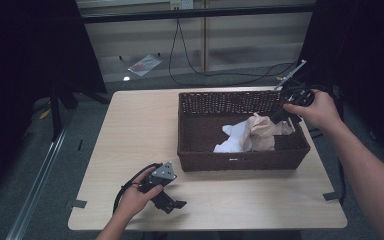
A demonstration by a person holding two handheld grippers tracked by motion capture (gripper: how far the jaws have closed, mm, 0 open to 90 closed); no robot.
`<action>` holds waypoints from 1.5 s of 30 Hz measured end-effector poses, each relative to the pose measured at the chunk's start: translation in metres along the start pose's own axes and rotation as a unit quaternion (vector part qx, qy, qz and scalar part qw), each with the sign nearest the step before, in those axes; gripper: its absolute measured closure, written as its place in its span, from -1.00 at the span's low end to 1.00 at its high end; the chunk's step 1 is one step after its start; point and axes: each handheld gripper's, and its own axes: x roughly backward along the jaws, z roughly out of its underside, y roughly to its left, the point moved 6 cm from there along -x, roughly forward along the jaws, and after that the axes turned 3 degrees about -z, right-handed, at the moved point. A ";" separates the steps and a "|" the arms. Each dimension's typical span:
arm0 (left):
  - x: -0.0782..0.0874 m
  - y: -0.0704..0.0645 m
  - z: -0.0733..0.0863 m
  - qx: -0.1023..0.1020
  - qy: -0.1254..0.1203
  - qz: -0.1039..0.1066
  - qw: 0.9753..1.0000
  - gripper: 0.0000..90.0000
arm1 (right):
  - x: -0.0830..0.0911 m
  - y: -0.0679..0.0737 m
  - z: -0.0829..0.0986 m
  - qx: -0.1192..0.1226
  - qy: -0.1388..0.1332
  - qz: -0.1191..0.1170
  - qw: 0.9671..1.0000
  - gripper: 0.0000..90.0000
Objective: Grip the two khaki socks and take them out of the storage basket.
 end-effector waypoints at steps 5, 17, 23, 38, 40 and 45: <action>0.000 0.000 0.000 0.000 -0.001 0.001 1.000 -0.96 | -0.005 -0.001 -0.003 -0.004 -0.003 0.003 1.000 0.94; 0.001 0.001 0.000 0.002 0.002 -0.001 1.000 -0.96 | -0.011 -0.006 -0.015 -0.009 -0.029 -0.005 1.000 0.96; 0.002 -0.001 0.000 0.008 -0.006 -0.001 1.000 -0.96 | -0.067 -0.005 0.000 -0.003 0.043 -0.008 0.999 0.96; 0.000 0.000 0.000 0.004 0.000 0.000 1.000 -0.96 | -0.088 -0.002 0.022 0.010 0.042 -0.014 0.999 0.45; 0.001 0.001 0.001 0.000 0.010 -0.004 1.000 -0.96 | -0.090 0.004 0.018 0.013 0.041 -0.016 0.999 0.28; 0.000 0.000 0.000 0.001 -0.002 0.000 1.000 -0.96 | -0.097 0.011 0.006 0.018 0.029 -0.008 0.999 -0.02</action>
